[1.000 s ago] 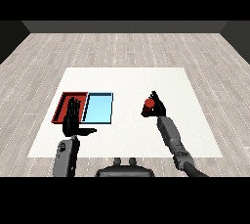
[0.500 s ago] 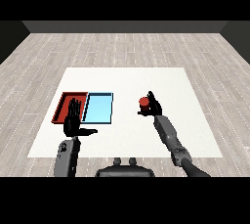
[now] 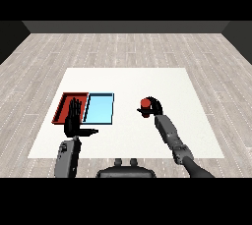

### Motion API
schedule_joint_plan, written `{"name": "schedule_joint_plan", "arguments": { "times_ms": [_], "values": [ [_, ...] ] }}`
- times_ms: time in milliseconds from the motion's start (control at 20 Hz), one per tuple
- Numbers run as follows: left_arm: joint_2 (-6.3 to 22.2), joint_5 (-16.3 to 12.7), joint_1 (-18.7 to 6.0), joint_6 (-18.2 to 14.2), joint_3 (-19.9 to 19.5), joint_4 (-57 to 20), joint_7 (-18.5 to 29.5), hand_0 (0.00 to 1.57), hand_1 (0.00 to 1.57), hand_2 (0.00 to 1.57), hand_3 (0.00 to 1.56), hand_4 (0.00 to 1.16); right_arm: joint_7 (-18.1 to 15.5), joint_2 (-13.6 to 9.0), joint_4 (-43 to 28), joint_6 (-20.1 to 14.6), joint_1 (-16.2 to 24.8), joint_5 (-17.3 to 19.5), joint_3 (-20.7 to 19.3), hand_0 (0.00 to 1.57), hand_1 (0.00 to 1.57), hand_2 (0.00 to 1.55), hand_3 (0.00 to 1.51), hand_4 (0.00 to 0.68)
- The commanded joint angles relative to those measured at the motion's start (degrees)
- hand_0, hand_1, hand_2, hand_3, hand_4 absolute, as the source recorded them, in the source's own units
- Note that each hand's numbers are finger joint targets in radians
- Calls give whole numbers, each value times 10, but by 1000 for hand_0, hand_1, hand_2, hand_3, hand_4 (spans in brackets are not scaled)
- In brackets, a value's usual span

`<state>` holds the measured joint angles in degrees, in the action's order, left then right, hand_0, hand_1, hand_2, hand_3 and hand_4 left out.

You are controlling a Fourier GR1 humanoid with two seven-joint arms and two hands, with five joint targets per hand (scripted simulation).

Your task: Pick the red can and put it in the red box

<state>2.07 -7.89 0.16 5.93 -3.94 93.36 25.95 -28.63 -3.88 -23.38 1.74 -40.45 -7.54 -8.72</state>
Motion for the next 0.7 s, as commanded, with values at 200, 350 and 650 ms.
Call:
{"name": "schedule_joint_plan", "arguments": {
  "times_ms": [200, 350, 650],
  "values": [
    [3, 3, -14, -4, -9, -19, 14, 0, 0, 0, 0, 0, 18, 16, 36, -47, -27, 33, 16, 1528, 1528, 1469, 1416, 548],
    [-4, 1, 17, -1, 4, 10, 3, 0, 0, 0, 0, 0, 13, 14, 4, -47, 10, 35, 20, 1531, 1531, 1468, 1413, 546],
    [-3, -7, 4, -14, 2, 36, -35, 0, 0, 0, 0, 0, 11, -4, -3, -53, -36, 29, 2, 1529, 1529, 1470, 1395, 580]
  ]
}}
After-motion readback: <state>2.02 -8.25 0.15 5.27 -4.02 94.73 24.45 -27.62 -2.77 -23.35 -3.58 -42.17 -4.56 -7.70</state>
